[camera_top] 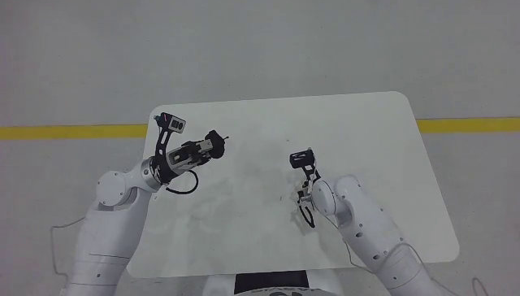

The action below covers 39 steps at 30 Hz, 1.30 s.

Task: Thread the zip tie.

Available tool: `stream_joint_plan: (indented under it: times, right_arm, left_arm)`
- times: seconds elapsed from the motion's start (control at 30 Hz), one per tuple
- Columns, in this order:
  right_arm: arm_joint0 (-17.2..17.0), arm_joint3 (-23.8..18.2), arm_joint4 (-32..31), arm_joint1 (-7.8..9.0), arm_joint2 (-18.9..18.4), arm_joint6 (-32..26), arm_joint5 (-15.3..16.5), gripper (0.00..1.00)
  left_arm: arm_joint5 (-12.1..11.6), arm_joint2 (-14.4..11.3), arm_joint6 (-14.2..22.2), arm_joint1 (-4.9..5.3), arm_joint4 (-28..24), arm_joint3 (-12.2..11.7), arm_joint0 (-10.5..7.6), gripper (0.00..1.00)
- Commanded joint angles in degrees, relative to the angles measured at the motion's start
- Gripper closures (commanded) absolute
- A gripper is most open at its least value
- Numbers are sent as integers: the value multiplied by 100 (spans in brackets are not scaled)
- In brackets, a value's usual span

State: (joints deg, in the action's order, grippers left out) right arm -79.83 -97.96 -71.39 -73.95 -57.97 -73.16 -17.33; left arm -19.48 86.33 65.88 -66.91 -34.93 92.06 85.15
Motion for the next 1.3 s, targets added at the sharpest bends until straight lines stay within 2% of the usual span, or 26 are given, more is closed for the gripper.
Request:
stream_joint_plan:
  times: [0.0,0.13,0.2,0.27,0.8,0.93,1.0,1.27]
  right_arm:
    - [-26,-75,-9,3,-17,-19,16,100]
    - [-45,-100,-68,7,-23,-67,72,100]
    - [-31,-66,-105,2,-1,-75,88,78]
    - [-21,-39,-117,-4,22,-77,103,73]
    - [100,314,-142,-71,132,-59,74,86]
    - [129,369,-135,-86,142,-57,65,96]
    - [136,363,-146,-91,141,-60,57,100]
    - [68,65,-230,-89,98,-140,61,100]
  left_arm:
    - [0,0,0,0,0,0,0,100]
    - [0,0,0,0,0,0,0,100]
    - [0,0,0,0,0,0,0,100]
    - [0,0,0,0,0,0,0,100]
    - [0,0,0,0,0,0,0,100]
    - [0,0,0,0,0,0,0,100]
    - [0,0,0,0,0,0,0,100]
    - [0,0,0,0,0,0,0,100]
